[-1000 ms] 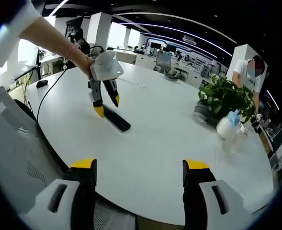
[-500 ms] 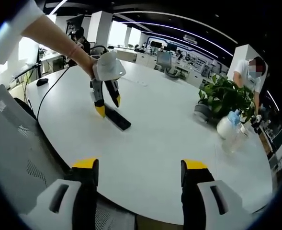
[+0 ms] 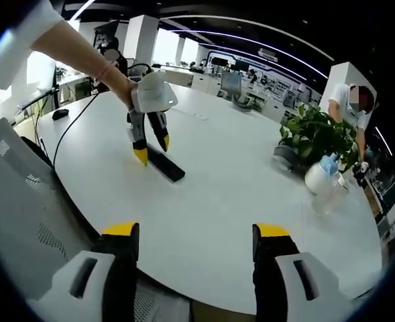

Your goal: Press the specified remote control buttons in sequence, fully releasing each button before pressing the next.

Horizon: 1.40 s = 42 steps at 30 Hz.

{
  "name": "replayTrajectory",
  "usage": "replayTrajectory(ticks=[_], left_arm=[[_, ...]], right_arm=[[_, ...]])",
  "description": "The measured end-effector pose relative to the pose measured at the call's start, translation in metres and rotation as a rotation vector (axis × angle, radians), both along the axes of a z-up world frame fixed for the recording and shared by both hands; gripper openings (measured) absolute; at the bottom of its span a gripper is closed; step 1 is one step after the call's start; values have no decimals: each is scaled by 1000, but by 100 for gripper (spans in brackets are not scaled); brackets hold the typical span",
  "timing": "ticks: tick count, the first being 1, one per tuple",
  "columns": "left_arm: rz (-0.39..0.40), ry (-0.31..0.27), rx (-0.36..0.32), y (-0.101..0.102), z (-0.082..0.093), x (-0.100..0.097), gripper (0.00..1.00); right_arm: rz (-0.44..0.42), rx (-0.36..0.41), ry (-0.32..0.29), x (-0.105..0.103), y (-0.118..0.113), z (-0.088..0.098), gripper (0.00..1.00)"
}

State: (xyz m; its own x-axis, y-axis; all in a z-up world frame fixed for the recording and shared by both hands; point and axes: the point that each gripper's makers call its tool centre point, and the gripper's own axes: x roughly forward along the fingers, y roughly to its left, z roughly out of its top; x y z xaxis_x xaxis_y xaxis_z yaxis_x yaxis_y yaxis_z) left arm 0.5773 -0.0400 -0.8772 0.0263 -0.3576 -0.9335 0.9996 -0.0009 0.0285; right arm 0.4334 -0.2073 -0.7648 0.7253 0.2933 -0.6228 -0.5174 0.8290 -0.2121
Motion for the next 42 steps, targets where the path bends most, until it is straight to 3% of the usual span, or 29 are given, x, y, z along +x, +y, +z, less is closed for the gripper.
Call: replayTrajectory(ticks=[5, 12, 27, 42], left_arm=[[25, 41, -6, -1, 0, -4, 37], [21, 29, 0, 2, 0, -3, 26], [12, 32, 7, 2, 0, -5, 25], [40, 36, -6, 6, 0, -27, 24]], right_arm=[[13, 20, -2, -1, 4, 2, 72], [20, 8, 10, -3, 5, 0, 71], [25, -13, 28, -4, 3, -4, 67], [31, -38, 32, -4, 1, -6, 65]])
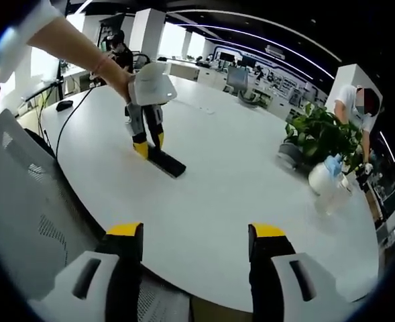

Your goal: Press the specified remote control buttons in sequence, fully releasing each button before pressing the next.

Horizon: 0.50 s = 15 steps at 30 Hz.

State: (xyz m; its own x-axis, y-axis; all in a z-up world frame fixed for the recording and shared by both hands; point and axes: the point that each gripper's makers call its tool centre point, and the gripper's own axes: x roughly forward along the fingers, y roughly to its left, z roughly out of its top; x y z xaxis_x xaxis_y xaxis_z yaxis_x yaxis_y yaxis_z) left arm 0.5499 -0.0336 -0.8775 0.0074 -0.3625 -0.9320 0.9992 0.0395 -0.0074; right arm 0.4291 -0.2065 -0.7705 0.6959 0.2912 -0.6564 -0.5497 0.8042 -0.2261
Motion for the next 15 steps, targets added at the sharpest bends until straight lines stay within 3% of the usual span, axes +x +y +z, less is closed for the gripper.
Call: replayTrajectory(ticks=[15], left_arm=[[37, 4, -36, 11, 0, -35, 24]], right_arm=[[28, -17, 8, -2, 3, -3, 65]])
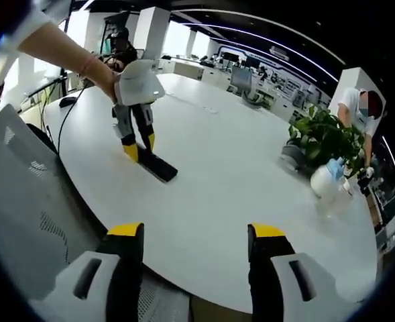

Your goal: Press the specified remote control buttons in sequence, fully releasing each button before pressing the next.

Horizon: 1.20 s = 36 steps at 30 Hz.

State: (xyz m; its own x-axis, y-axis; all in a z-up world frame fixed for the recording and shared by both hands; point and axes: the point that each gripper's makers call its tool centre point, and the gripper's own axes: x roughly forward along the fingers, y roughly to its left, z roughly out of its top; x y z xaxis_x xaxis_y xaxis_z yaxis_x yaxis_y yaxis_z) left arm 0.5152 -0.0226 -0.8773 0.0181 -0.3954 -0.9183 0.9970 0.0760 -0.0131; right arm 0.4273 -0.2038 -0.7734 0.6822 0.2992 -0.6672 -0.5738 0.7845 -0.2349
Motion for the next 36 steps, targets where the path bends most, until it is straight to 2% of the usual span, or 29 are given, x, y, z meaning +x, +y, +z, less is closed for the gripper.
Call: replayTrajectory(ticks=[16, 36], left_arm=[[67, -2, -50, 9, 0, -33, 24], [205, -1, -162, 11, 0, -77, 24]], right_arm=[[30, -11, 11, -4, 4, -2, 64], [57, -20, 45, -8, 9, -8, 64]])
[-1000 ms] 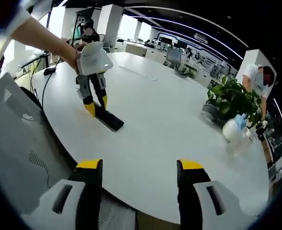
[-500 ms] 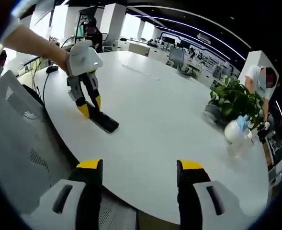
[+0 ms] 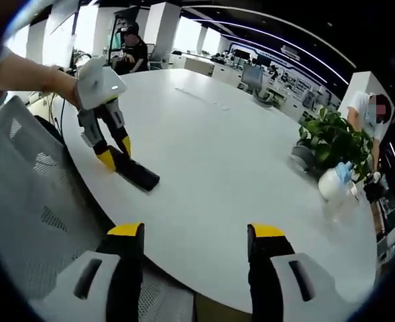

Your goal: Press the specified remote control buttons in sequence, fully releasing each button before pressing the next.

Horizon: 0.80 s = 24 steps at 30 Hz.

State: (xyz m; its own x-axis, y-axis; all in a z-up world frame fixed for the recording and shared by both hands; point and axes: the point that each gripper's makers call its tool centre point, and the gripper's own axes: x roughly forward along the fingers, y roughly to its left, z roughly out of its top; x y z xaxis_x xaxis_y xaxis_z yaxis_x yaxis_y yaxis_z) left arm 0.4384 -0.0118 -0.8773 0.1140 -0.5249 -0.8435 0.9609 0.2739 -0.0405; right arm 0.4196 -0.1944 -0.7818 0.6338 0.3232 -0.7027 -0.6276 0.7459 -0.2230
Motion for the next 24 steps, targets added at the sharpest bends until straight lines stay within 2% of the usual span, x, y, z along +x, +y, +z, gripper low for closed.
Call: replayTrajectory(ticks=[6, 17, 20, 21, 24], left_arm=[[73, 0, -35, 0, 1, -6, 24], [92, 1, -34, 0, 1, -14, 24], [94, 2, -50, 1, 2, -15, 24], [92, 0, -53, 1, 2, -16, 24], [82, 0, -63, 1, 2, -16, 24]], right_arm=[[5, -3, 10, -2, 1, -2, 64], [9, -13, 45, -5, 1, -7, 66], [39, -18, 55, -8, 8, -8, 70], [75, -19, 61, -11, 14, -9, 73], [94, -59, 113, -15, 12, -16, 74]])
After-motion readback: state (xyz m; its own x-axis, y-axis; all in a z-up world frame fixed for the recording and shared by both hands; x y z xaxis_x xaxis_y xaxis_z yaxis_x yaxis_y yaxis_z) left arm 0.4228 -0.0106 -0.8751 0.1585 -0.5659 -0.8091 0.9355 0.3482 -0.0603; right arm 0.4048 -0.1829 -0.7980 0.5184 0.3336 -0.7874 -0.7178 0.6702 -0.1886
